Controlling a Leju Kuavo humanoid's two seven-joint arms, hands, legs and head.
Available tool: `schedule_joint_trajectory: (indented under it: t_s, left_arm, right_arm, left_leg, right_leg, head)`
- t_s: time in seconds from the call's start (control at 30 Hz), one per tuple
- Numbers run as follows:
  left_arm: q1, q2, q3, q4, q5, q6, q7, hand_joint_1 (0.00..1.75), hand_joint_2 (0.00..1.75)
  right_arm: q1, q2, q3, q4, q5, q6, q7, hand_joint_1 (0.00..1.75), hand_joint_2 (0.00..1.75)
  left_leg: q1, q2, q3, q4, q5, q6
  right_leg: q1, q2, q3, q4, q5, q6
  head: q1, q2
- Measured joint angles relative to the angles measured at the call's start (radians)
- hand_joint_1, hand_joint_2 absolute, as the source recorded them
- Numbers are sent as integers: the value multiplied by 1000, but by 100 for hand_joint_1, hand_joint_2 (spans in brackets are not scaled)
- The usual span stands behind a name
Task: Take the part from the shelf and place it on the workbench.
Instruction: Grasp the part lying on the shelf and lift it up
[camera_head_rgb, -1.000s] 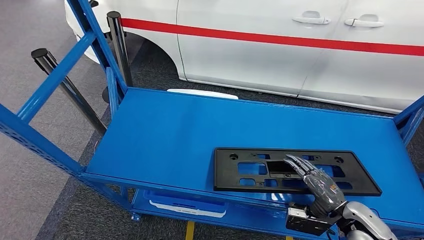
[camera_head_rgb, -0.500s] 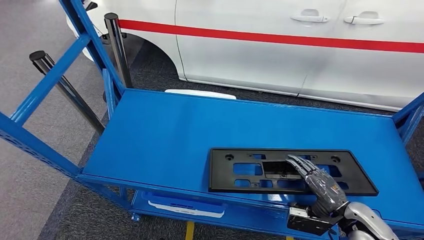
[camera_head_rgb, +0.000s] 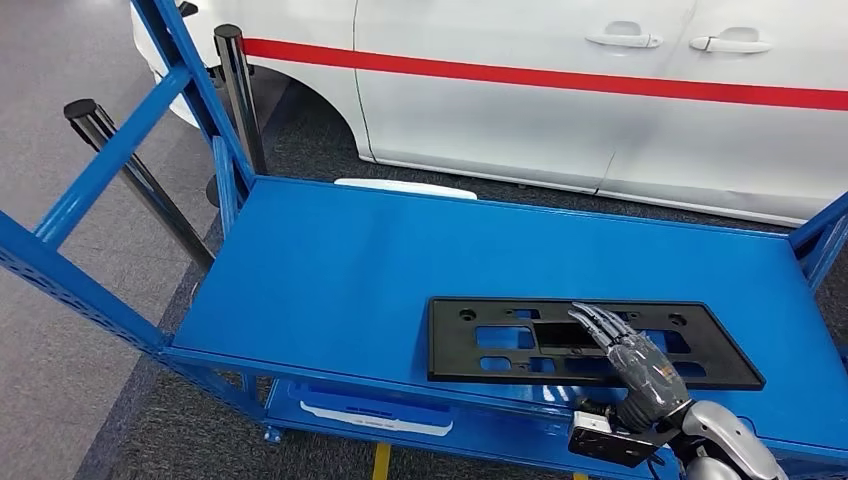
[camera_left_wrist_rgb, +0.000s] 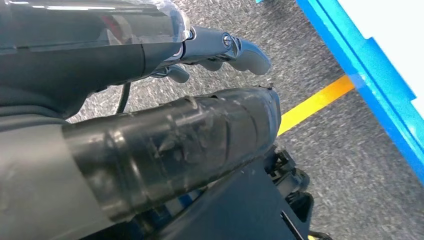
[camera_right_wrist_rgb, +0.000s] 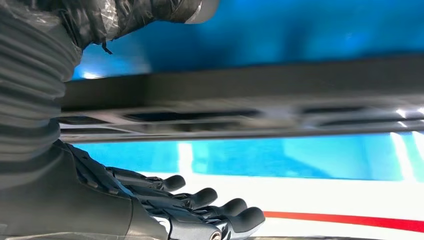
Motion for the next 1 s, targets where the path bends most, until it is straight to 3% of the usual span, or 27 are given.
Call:
schedule_joint_trajectory:
  t_s: [0.07, 0.13, 0.17, 0.2, 0.23, 0.3, 0.37, 0.47, 0.53, 0.63, 0.67, 0.7, 0.73, 0.83, 0.9, 1.0]
  left_arm:
    - [-6, 0, -4, 0, -8, -4, 4, 0, 0]
    - [-13, -1, -11, 0, -16, -10, 7, 0, 0]
    - [-15, -1, -15, 0, -18, -14, 10, 0, 0]
    - [-18, -2, -19, 0, -20, -16, 12, 0, 0]
    - [-20, -2, -23, 0, -22, -17, 15, 0, 0]
    - [-24, -5, -28, 0, -27, -18, 20, 0, 0]
    - [-28, -6, -33, 0, -30, -19, 24, 0, 0]
    - [-28, -6, -42, 0, -30, -19, 30, 0, 0]
    - [-27, -6, -47, 0, -31, -19, 33, 0, 0]
    - [-28, -6, -51, 0, -32, -19, 34, 0, 0]
    - [-28, -6, -51, 0, -32, -19, 34, 0, 0]
    - [-27, -6, -52, 0, -32, -20, 34, 0, 0]
    - [-26, -6, -52, 0, -32, -20, 35, 0, 0]
    - [-29, -6, -52, 0, -32, -19, 35, 0, 0]
    - [-31, -6, -53, 0, -31, -19, 34, 0, 0]
    - [-31, -6, -54, 0, -30, -19, 34, 0, 0]
  right_arm:
    - [-54, 22, 16, 30, -17, 39, -14, 0, 175]
    - [-120, 52, 50, 72, -33, 80, -20, 0, 175]
    - [-154, 69, 71, 95, -43, 98, -21, 0, 175]
    - [-189, 87, 95, 117, -55, 115, -19, 0, 175]
    - [-225, 102, 118, 137, -68, 131, -15, 0, 175]
    - [-298, 126, 163, 169, -105, 163, -4, 0, 175]
    - [-362, 141, 207, 195, -157, 198, 3, 0, 175]
    - [-412, 155, 255, 223, -241, 245, 3, 0, 175]
    - [-430, 163, 275, 237, -291, 270, -4, 0, 175]
    - [-445, 174, 295, 254, -331, 287, -15, 0, 175]
    - [-446, 177, 301, 259, -335, 289, -15, 0, 175]
    - [-446, 180, 306, 264, -337, 289, -16, 0, 175]
    - [-447, 182, 310, 268, -338, 290, -16, 0, 175]
    - [-454, 188, 315, 275, -342, 293, -17, 0, 175]
    - [-461, 191, 318, 280, -345, 297, -16, 0, 175]
    - [-473, 194, 328, 288, -348, 300, -12, 0, 175]
  left_leg:
    - [3, 4, 3, -10, 8, 11]
    - [1, 9, 1, -11, 10, 14]
    - [1, 10, 0, -9, 10, 14]
    - [1, 11, 0, -7, 9, 13]
    - [1, 11, -1, -4, 9, 12]
    - [2, 10, -3, 5, 4, 7]
    - [-1, 7, -10, 15, 1, -3]
    - [0, 3, -19, 17, 2, -18]
    - [3, 2, -33, 45, -19, -28]
    - [5, 2, -111, 211, -100, -36]
    - [5, 2, -139, 266, -116, -37]
    - [5, 2, -154, 291, -114, -36]
    - [5, 2, -151, 281, -94, -35]
    - [3, 2, -75, 102, 3, -22]
    - [-1, 1, -46, 34, 17, -16]
    - [1, 0, -41, 17, 19, -7]
  right_leg:
    - [-3, 0, -30, 67, -43, 8]
    - [-6, 0, -88, 191, -100, 14]
    - [-7, -1, -110, 238, -111, 17]
    - [-9, -1, -118, 255, -105, 19]
    - [-11, -1, -107, 232, -80, 20]
    - [-14, 0, -50, 115, -16, 19]
    - [-11, 1, -10, 24, 8, 13]
    - [-5, 0, -9, 7, 6, -5]
    - [-7, -2, -9, 3, 10, -20]
    - [-3, -5, -10, 1, 11, -33]
    - [-1, -5, -10, 1, 10, -34]
    - [1, -6, -9, 2, 9, -35]
    - [3, -5, -9, 2, 9, -36]
    - [6, -4, -6, 4, 6, -34]
    - [9, -3, -10, 5, 6, -27]
    - [9, -3, -12, 5, 6, -13]
  head:
    - [1, 0]
    - [2, 0]
    - [2, 0]
    - [2, 0]
    - [2, 0]
    - [2, 0]
    - [1, 0]
    - [0, 0]
    - [0, 0]
    - [0, 0]
    - [0, 0]
    - [0, 0]
    - [0, 0]
    - [0, 0]
    - [1, 0]
    - [1, 0]
